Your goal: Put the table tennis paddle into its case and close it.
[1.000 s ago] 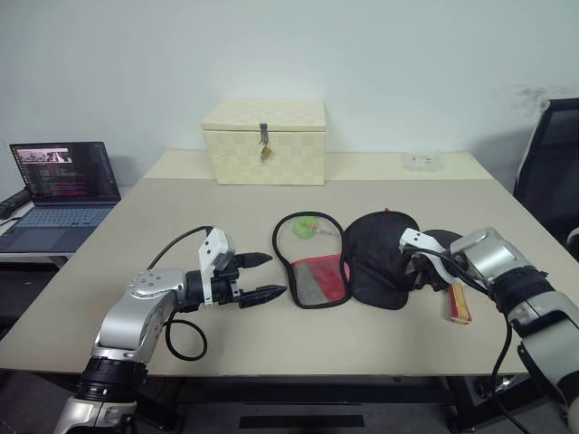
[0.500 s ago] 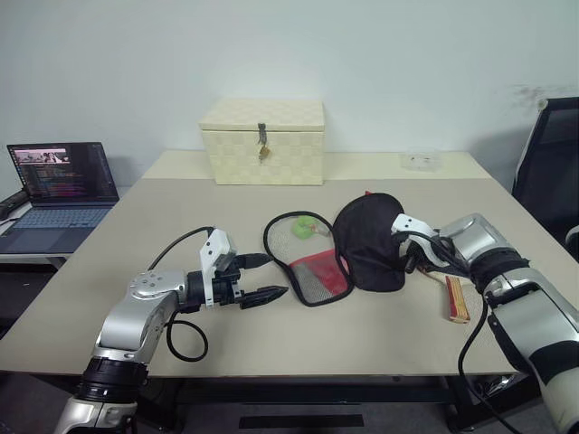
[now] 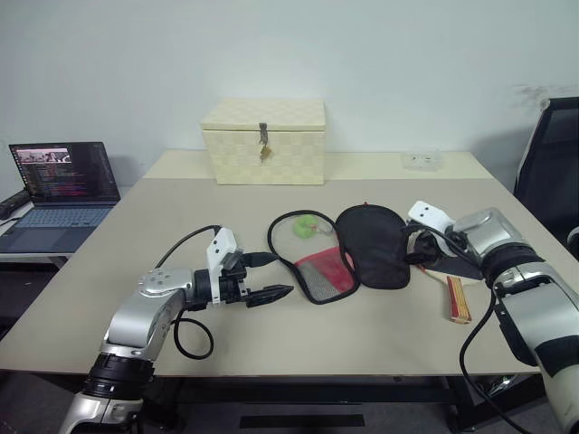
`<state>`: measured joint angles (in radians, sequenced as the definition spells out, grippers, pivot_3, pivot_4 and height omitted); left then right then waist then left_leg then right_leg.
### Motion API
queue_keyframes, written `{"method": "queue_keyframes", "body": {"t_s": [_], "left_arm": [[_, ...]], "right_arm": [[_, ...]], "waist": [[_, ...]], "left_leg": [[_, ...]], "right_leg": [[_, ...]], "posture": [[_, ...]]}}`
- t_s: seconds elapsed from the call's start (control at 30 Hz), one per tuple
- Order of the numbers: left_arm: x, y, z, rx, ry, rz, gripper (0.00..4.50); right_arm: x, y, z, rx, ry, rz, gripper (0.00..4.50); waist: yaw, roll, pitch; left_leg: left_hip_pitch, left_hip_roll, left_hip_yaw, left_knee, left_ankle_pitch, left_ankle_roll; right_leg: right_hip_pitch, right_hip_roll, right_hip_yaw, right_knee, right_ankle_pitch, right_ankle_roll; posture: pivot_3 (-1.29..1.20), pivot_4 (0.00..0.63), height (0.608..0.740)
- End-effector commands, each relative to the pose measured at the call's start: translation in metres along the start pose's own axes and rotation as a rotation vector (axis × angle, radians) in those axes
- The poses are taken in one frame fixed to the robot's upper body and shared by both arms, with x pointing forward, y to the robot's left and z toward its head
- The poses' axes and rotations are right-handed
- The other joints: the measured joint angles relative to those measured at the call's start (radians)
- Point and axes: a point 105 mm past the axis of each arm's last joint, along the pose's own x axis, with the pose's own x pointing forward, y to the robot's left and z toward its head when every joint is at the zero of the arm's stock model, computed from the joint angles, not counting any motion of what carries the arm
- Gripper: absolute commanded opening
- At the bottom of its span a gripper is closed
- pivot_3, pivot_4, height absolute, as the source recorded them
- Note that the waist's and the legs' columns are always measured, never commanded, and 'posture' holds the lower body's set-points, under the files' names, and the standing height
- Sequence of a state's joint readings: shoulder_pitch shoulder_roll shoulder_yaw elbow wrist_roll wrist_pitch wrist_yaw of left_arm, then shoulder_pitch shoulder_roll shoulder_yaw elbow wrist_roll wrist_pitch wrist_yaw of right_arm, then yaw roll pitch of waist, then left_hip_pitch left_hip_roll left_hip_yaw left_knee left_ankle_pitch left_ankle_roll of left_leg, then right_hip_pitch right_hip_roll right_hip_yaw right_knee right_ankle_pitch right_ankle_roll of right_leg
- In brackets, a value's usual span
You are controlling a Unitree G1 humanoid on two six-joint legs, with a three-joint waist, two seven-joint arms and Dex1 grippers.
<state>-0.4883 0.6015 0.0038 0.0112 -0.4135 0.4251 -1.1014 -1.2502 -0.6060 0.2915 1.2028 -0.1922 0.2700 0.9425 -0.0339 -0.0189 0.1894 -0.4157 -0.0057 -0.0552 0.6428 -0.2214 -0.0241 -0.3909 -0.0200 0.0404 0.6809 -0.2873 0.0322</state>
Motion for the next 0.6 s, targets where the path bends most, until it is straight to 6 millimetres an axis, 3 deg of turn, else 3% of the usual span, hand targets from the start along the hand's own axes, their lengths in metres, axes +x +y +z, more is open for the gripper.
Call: {"method": "queue_keyframes", "body": {"t_s": [0.03,0.17,0.33,0.6], "left_arm": [[0.004,-0.001,0.013,0.040,-0.034,-0.017,4.50],[0.005,-0.002,0.014,0.041,-0.039,-0.026,4.50],[0.005,-0.003,0.013,0.036,-0.034,-0.044,4.50],[0.008,-0.002,0.014,0.043,-0.029,-0.074,4.50]], "right_arm": [[-0.028,-0.025,0.020,0.114,-0.141,-0.075,4.47],[-0.041,-0.028,0.010,0.227,-0.181,-0.095,4.47],[-0.066,-0.020,-0.027,0.386,-0.179,-0.259,4.47],[-0.086,0.027,-0.065,0.614,-0.145,-0.407,4.47]], "waist": [[0.000,0.001,0.000],[0.002,0.001,0.000],[0.007,0.001,0.001],[-0.002,0.003,0.001]], "left_leg": [[0.000,0.000,0.000,0.000,0.000,0.000],[0.000,0.000,0.000,0.000,0.000,0.000],[-0.001,0.000,-0.003,0.000,0.000,0.000],[0.001,0.002,-0.001,0.001,0.000,0.000]], "right_leg": [[0.000,0.000,0.000,0.000,0.000,0.000],[0.000,0.000,0.000,0.000,0.000,0.000],[0.001,0.000,0.000,-0.001,0.000,0.000],[0.001,0.000,0.001,0.002,0.000,0.000]], "posture": [[0.00,0.150,0.740],[0.00,0.150,0.740],[0.00,0.150,0.740],[0.00,0.150,0.740]]}}
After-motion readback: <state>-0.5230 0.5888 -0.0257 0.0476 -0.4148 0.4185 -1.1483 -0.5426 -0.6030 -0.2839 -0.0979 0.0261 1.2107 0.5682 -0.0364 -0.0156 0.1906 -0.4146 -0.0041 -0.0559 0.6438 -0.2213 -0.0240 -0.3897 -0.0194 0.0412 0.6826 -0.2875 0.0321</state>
